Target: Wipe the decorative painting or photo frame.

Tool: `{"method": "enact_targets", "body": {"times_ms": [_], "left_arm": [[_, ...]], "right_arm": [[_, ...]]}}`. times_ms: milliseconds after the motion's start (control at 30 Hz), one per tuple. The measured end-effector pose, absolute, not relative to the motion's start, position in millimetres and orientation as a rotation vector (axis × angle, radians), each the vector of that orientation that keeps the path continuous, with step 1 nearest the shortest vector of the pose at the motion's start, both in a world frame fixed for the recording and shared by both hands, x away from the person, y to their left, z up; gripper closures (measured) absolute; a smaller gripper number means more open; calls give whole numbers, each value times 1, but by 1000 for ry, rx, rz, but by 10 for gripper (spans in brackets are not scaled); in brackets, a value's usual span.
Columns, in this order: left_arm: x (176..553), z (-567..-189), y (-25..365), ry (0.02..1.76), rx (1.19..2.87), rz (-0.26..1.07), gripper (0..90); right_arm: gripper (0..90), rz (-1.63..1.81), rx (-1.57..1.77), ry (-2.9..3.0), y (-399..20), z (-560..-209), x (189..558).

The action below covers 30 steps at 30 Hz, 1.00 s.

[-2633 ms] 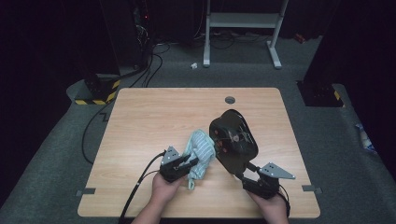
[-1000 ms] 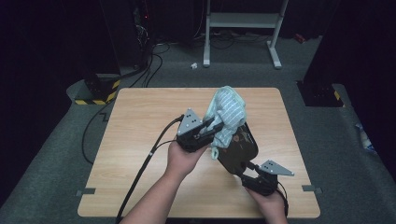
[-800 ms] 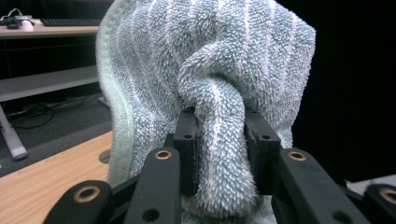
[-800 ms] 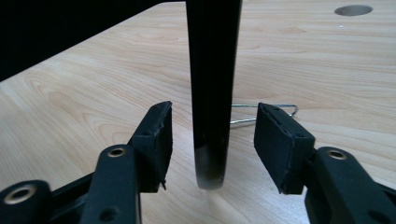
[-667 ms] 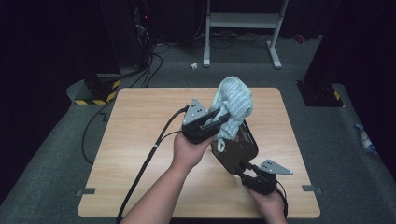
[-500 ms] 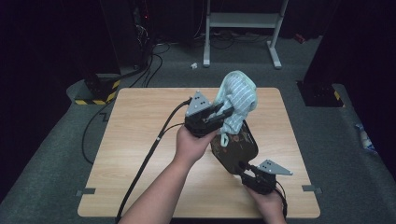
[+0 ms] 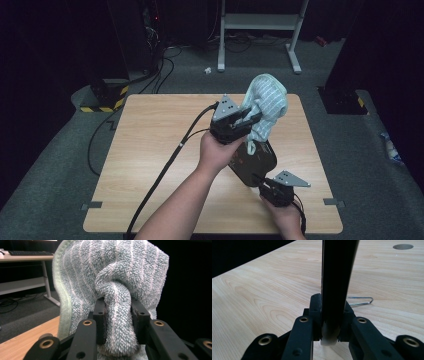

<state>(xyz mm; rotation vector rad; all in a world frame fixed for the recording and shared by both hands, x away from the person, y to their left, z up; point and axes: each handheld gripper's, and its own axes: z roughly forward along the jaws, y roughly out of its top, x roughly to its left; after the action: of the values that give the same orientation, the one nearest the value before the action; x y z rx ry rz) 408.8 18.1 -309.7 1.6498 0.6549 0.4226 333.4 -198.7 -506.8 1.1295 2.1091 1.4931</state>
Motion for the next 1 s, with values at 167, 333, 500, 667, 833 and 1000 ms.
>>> {"method": "enact_targets", "body": {"times_ms": [167,333,500,667,833,1000], "left_arm": [[413,-310,17,667,1647,404,696],[417,-314,12,673,1686,437,699],[424,-323,23,708,1678,445,712],[432,-330,34,753,1652,437,715],[444,-339,44,797,1636,396,721],[451,-352,48,831,1649,391,732]], "right_arm": [[780,1497,1103,2125,-199,-507,334],[781,1499,1081,2138,-198,-506,332],[781,1494,1075,2135,-198,-506,332],[780,1493,1072,2137,-198,-506,332],[781,1490,1069,2138,-198,-506,332],[781,1479,1066,2148,-198,-508,331]]}}
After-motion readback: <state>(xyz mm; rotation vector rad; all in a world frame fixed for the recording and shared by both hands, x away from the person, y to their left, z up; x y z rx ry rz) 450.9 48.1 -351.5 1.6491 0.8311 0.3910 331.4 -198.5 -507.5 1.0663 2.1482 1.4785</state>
